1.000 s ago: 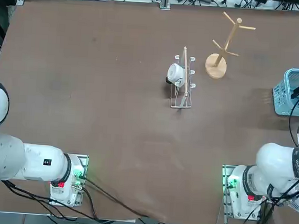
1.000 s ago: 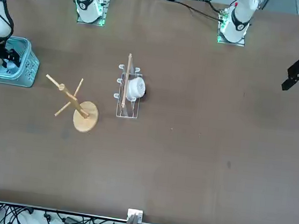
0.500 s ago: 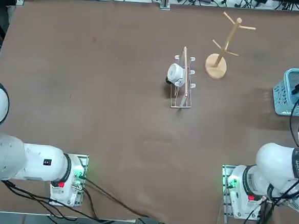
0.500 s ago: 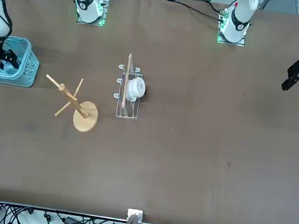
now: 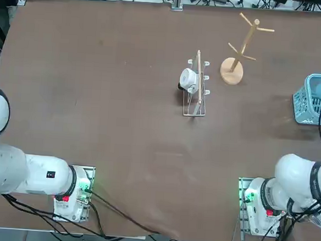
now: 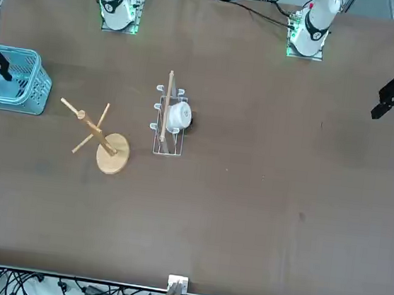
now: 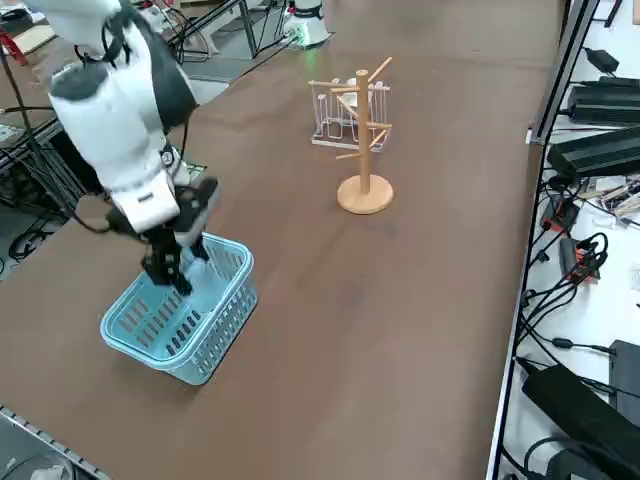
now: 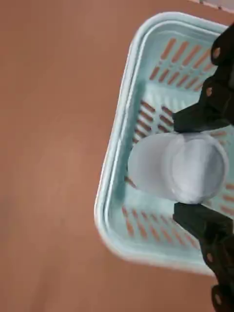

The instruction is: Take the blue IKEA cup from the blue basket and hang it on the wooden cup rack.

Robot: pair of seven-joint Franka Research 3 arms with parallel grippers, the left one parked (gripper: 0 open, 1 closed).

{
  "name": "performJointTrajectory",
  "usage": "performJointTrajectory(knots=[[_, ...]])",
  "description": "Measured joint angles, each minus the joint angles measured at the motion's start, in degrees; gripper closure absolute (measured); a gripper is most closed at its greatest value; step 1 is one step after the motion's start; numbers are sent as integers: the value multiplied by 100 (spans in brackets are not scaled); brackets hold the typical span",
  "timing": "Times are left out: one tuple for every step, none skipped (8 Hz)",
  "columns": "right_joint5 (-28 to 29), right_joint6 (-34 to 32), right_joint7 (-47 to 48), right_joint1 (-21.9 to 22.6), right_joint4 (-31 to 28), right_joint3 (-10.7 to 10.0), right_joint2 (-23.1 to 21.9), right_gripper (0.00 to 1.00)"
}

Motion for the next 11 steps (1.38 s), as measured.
performJointTrajectory(knots=[[190,-863,-7,65,404,4,-149,18],[335,-1602,-12,110,842,10,-209,18],[466,-2170,-25,153,1225,12,-217,18],[684,-2638,-33,216,1559,14,-208,18],[964,-3071,-37,290,1850,21,-194,18],[1248,-3444,-37,387,2084,25,-183,18],[1606,-3761,-37,469,2259,27,-175,18],[2028,-4079,-37,524,2413,28,-161,18],[2427,-4336,-37,582,2552,29,-143,18],[2760,-4507,-37,648,2640,31,-132,18],[3067,-4636,-37,739,2679,32,-127,18]])
